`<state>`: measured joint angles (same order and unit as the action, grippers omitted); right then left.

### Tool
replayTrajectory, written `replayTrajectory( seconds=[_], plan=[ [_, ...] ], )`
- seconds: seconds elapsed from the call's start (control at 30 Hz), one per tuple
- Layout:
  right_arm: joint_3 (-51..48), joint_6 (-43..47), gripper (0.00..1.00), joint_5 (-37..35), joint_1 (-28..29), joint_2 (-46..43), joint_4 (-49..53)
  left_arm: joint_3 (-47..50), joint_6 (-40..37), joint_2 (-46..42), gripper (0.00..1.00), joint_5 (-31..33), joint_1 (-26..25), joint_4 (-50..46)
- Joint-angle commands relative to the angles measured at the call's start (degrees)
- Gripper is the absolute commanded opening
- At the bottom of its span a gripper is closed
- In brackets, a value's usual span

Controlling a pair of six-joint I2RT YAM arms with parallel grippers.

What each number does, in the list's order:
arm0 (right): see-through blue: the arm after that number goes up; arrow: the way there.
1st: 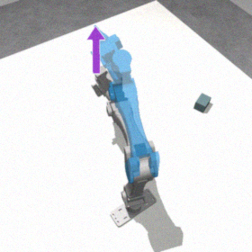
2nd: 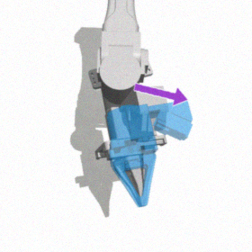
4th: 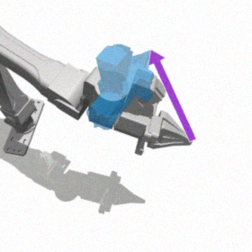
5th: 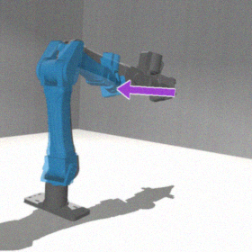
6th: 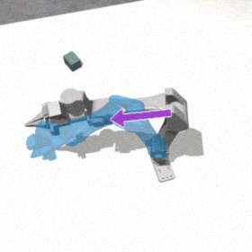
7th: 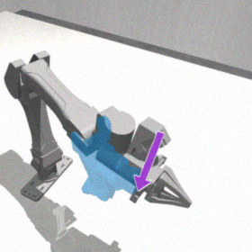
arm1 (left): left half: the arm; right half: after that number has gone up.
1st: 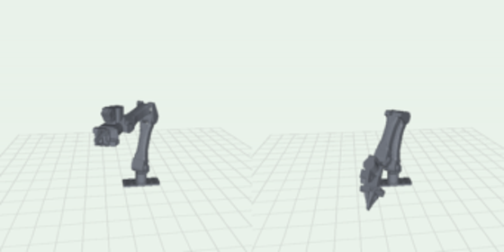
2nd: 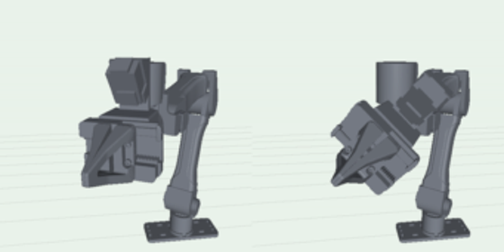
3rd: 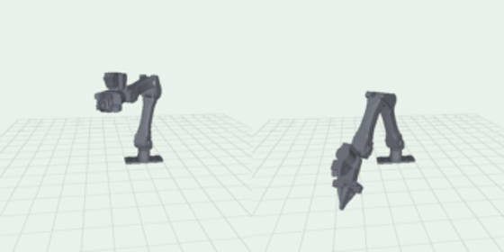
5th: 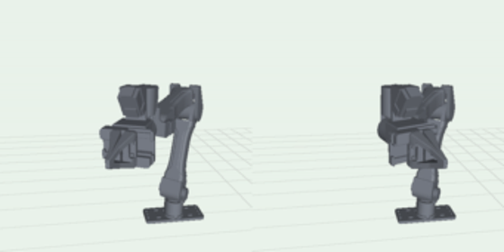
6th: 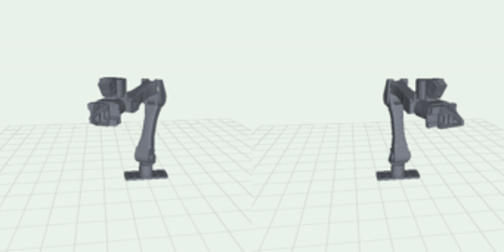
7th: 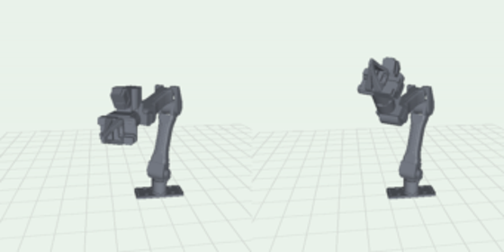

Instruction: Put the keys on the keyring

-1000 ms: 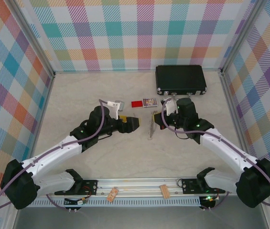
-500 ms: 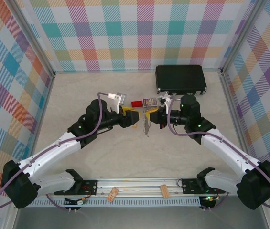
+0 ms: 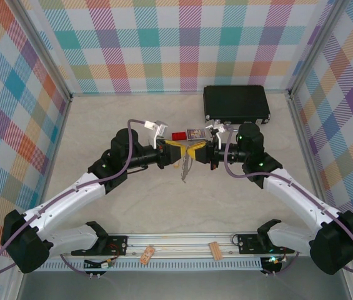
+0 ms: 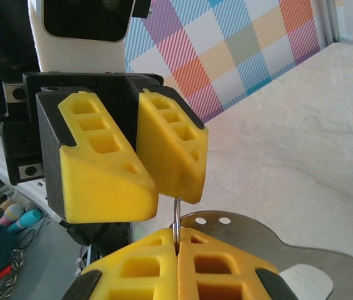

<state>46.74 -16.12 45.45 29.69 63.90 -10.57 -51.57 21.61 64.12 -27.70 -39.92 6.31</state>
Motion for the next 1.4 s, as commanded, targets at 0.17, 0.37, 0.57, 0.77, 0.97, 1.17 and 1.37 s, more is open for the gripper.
replayTrajectory(
  seconds=[0.17, 0.37, 0.57, 0.77, 0.97, 1.17, 1.37],
  plan=[
    [2.74, -2.05, 0.00, 3.14, -0.29, -0.27, -3.61, 0.02, -0.05, -0.20, 0.22, -4.25, 0.53, 3.67],
    [2.65, -2.36, 0.00, 4.03, -0.29, 0.00, -3.80, 0.30, 0.00, -0.15, 0.09, -5.06, 0.52, 4.33],
    [2.69, -2.50, 0.01, 4.74, -0.34, 0.00, -3.77, 0.64, 0.08, -0.30, 0.00, -5.35, 0.53, 4.94],
    [2.15, -2.82, 0.24, 2.19, -0.34, -0.64, -3.23, 1.68, 1.86, -0.92, 0.00, -4.87, 0.44, 7.48],
    [-2.69, -7.00, 0.37, -6.99, -0.51, -5.84, -7.54, 4.55, 5.96, -2.31, 0.00, -3.00, 0.46, 13.72],
    [-7.53, -9.63, 0.51, -18.55, -0.59, -12.02, -9.24, 5.49, 7.32, -3.70, 0.00, -0.80, 0.46, 15.68],
    [-9.53, -9.88, 0.50, -22.50, -0.59, -15.20, -9.01, 6.46, 7.90, -4.55, 0.00, 0.14, 0.46, 17.60]
  ],
)
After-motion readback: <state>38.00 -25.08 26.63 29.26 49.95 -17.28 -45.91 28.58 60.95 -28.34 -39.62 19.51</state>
